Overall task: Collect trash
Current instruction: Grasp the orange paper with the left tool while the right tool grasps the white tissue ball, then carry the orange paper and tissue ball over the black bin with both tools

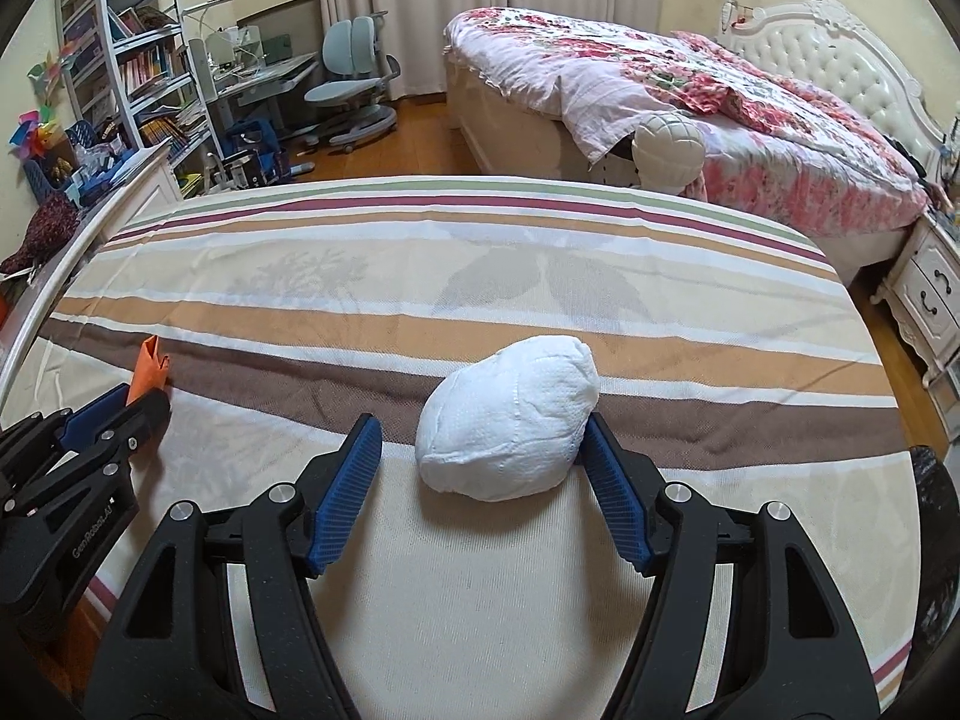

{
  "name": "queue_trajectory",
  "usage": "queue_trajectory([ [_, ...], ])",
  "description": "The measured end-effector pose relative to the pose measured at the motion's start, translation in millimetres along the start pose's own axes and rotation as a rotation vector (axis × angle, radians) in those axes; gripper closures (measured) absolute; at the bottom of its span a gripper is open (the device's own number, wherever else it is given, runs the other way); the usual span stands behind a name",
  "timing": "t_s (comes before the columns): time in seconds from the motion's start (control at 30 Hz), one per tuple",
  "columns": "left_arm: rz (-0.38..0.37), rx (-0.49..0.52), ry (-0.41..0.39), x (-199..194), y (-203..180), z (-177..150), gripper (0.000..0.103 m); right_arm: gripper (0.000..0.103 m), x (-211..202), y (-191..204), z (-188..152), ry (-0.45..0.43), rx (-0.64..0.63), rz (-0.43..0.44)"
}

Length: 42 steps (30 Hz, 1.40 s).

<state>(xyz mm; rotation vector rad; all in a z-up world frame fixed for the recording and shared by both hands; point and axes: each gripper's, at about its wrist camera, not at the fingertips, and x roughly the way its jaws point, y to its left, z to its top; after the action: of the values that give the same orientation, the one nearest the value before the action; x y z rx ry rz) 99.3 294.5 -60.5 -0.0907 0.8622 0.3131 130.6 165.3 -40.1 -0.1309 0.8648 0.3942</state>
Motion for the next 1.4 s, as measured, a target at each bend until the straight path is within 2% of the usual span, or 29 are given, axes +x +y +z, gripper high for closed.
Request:
queue_trajectory([
  [0.1,-0.004,0.000,0.000,0,0,0,0.075,0.055,2,0,0,0.011,0.000,0.003],
  [0.23,-0.007,-0.002,-0.002,-1,1,-1,0.075,0.058,-1,1,-1,0.006,-0.009,0.003],
  [0.53,-0.017,0.001,-0.009,-9,-2,-4,0.075,0.058,-17,-3,-13,-0.011,-0.008,0.006],
  [0.87,-0.055,0.019,-0.016,-26,-20,-19,0.075,0.058,-46,-18,-41,-0.029,0.000,-0.008],
  [1.1,-0.093,0.051,-0.024,-42,-45,-35,0.075,0.058,-68,-36,-62,-0.045,0.024,-0.034],
  [1.4,-0.158,0.109,-0.042,-60,-85,-51,0.075,0.058,-97,-78,-91,-0.063,0.091,-0.084],
])
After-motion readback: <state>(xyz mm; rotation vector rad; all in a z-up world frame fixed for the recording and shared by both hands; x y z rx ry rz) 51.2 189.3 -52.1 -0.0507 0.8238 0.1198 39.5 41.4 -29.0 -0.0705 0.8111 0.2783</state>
